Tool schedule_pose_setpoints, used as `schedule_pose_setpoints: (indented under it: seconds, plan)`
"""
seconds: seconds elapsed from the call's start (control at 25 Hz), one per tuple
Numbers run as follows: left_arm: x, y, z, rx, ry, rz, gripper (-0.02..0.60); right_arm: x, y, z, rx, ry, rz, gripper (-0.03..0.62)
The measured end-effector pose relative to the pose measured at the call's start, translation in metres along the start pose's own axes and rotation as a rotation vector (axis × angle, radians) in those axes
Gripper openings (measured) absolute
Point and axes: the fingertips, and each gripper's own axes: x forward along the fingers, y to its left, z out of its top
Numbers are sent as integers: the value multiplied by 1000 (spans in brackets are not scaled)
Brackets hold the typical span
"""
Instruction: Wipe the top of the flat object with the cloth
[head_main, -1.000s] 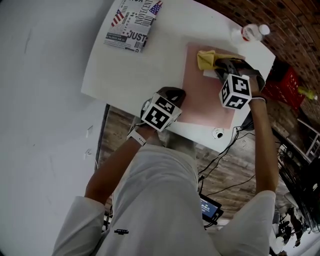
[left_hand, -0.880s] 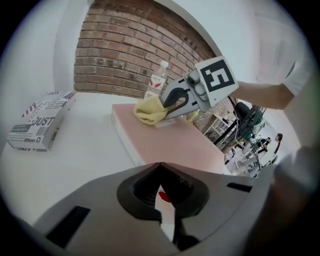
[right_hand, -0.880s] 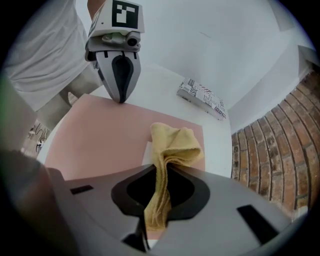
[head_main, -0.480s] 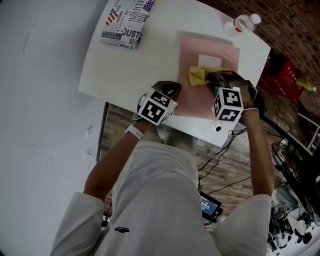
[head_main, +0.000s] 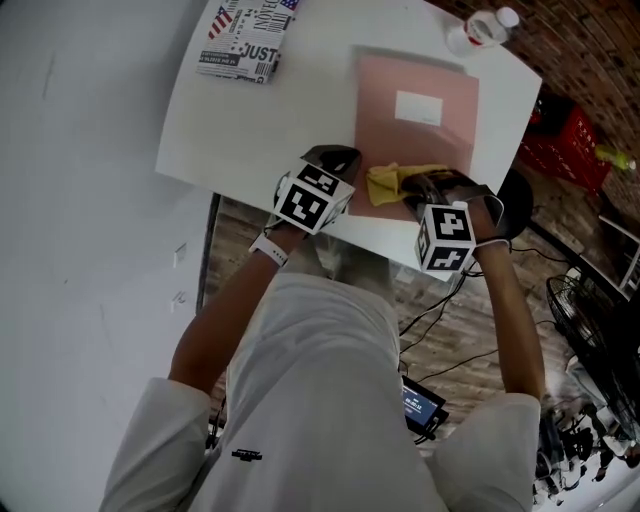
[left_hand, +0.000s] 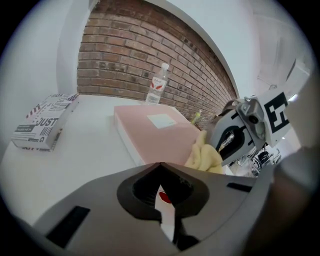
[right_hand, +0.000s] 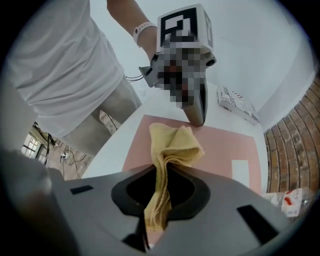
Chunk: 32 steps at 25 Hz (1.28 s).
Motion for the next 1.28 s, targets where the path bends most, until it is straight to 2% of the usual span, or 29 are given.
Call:
schedule_pose_setpoints:
  seconds: [0.08,0.44,0.56,0.68,0.8,0.92,1.16,1.28]
  plan:
    - [0,-1,0,8,1,5,11,-1,14,3,14,-7,33,52]
    - [1,0,0,-16,-15,5,11,-9,96,16,24,-34,319,52]
    - [-1,-2,1,-1,-19,-9,11,-15,109,20,30,-53,360,52]
    - [-6,-13,-2,26,-41,-58,11,-32,114,29,56,-101,390,52]
    - [-13,-16,-3,37,-55,-49,11,-50,99,36,72,-145,359,52]
    - [-20,-16,-2,19,-71,-34,11,-65,68,37,101,-181,286,52]
    - [-43,-7,1,20,-96,-13,11,-78,-22,27,119,-157,64,52]
    - [-52,-2,6,21,-111,-3,11,-83,-75,17,116,-109,-73,52]
